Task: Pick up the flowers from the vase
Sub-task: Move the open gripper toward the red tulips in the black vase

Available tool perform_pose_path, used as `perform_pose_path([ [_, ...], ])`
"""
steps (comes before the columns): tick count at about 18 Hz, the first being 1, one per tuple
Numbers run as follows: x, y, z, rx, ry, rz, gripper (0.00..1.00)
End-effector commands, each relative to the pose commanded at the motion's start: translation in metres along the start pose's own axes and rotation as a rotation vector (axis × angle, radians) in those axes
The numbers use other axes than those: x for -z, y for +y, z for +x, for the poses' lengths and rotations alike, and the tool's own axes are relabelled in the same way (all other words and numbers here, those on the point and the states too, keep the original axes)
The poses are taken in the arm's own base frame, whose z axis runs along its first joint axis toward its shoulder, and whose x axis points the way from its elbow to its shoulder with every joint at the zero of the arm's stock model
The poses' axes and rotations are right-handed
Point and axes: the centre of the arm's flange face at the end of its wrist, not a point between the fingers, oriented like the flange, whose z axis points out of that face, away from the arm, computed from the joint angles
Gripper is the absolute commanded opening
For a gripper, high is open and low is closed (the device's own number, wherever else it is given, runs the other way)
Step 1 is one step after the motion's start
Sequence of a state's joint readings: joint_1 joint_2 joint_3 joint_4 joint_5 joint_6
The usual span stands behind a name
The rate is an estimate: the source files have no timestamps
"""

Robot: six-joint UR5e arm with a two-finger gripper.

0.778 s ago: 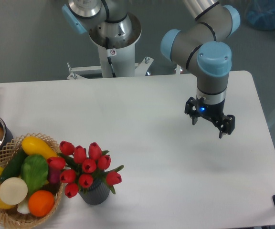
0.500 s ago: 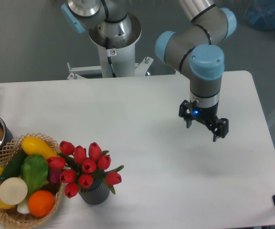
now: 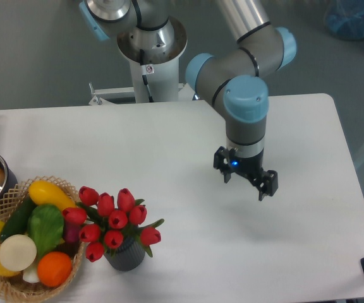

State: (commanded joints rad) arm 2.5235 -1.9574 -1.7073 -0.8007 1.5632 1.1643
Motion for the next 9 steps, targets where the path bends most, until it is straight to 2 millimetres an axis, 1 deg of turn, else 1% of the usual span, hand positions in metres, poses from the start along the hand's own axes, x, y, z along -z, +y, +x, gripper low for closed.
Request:
perform_pose_path([
  [2, 0.003, -0.01, 0.007, -0.012, 0.015, 0.042, 1.0],
  [3, 0.008, -0.013, 0.007, -0.014, 0.011, 0.055, 1.0],
  [5, 0.014, -0.033, 0.02, 0.0, 0.021, 0.088, 1.0],
  [7, 0.019, -0.047, 0.034, 0.043, 0.026, 0.095, 1.0],
  [9, 0.018, -0.059, 0.046, 0.045, 0.036, 0.098, 1.0],
])
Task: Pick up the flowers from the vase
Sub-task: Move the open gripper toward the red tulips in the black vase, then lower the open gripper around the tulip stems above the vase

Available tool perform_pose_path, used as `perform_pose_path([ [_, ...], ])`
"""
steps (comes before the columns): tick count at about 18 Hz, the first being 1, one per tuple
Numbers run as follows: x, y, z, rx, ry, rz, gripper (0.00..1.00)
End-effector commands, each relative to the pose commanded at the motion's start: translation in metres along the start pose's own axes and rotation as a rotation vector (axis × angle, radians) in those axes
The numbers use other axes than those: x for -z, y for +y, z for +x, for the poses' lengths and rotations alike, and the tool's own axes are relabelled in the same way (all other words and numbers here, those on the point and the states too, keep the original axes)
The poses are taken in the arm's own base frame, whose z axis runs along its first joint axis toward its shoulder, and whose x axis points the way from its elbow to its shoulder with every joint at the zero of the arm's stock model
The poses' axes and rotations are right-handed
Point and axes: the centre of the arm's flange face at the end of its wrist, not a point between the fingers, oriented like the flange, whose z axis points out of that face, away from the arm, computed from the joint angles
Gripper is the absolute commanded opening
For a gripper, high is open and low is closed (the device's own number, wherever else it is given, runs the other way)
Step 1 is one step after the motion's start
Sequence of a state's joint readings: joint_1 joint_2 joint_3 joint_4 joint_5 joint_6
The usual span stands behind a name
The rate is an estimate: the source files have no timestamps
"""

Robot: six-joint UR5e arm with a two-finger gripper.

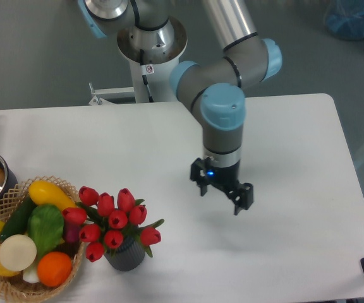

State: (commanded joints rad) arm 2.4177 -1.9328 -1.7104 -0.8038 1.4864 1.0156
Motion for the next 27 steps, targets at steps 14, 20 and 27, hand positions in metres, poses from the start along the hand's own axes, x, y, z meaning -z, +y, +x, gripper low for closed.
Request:
perform_pose_path([
  [14, 0.047, 0.02, 0.021, 0.02, 0.349, 0.728, 1.0],
  [20, 0.04, 0.006, 0.012, 0.008, 0.38, 0.792, 1.0],
  [27, 0.022, -0.001, -0.006, 0.02, 0.408, 0.825, 1.0],
])
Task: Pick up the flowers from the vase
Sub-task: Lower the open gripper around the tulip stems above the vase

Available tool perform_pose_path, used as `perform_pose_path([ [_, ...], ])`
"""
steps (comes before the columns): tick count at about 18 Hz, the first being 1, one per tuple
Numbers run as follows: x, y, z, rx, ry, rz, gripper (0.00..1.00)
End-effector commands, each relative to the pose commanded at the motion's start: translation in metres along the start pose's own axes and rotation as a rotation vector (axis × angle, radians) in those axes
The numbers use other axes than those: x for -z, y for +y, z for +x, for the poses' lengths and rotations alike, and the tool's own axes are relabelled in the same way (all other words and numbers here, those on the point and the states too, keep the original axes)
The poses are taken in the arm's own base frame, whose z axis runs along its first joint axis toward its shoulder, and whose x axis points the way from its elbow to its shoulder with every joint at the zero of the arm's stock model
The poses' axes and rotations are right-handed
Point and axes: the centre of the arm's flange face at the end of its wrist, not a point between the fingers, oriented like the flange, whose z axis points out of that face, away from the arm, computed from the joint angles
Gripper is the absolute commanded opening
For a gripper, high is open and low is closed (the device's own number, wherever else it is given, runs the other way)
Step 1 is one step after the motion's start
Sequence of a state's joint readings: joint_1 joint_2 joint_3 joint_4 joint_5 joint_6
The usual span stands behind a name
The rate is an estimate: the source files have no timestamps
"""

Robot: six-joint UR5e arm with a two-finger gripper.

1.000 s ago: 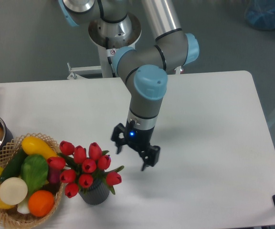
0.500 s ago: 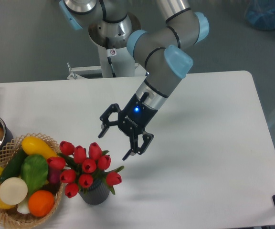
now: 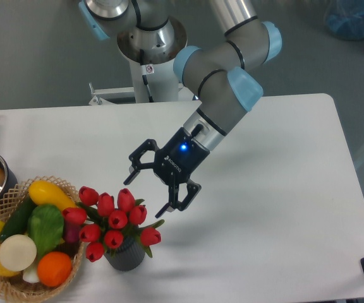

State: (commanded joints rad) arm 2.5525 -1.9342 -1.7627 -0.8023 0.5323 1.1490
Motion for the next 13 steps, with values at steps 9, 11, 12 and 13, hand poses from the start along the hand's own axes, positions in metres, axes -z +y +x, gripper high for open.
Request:
perform_pose_path([
  [9, -0.025, -0.002, -0.01, -0.004, 0.045, 0.022, 1.0],
  [11, -0.034, -0.005, -0.004, -0.011, 0.06, 0.021, 1.0],
  [12, -0.038, -0.006, -0.001, -0.012, 0.068, 0.019, 1.0],
  [13, -0.043, -0.006, 0.002, -0.011, 0.077, 0.018, 1.0],
])
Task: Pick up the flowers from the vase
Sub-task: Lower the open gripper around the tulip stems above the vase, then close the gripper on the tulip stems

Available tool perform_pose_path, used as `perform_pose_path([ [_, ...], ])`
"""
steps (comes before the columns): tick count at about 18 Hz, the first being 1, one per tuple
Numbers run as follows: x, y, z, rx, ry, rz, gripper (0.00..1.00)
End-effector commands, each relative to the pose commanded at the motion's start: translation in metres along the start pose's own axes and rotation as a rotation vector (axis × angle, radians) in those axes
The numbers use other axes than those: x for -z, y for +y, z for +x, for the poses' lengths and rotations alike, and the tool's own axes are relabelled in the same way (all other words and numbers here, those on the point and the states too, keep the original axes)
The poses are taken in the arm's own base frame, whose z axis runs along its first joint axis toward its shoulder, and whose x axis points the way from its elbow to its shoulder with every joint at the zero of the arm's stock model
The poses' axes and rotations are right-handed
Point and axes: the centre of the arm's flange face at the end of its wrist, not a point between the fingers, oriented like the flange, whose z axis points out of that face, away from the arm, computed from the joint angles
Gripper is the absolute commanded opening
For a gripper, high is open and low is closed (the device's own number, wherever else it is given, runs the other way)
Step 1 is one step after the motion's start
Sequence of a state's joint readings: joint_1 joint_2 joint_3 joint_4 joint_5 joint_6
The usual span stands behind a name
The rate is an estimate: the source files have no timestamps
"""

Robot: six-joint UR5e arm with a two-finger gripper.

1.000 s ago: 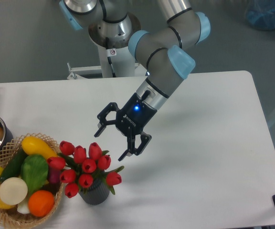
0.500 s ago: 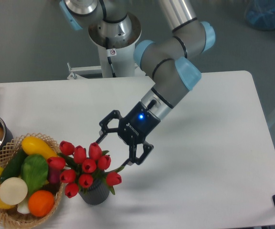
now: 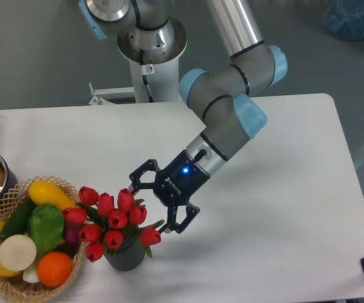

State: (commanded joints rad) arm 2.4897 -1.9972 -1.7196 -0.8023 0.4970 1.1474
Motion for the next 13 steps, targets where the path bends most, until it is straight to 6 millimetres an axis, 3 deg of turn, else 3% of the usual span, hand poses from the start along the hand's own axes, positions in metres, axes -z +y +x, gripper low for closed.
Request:
perform_pose_path([
  [8, -0.0064, -0.0007, 0.0063, 0.004, 0.034, 0.047, 0.97],
  [10, -0.0055, -0.0004, 0.0065, 0.004, 0.033, 0.047, 0.81],
  [13, -0.0038, -0.0017, 0.0068, 0.002, 0.031, 0.049, 0.47],
])
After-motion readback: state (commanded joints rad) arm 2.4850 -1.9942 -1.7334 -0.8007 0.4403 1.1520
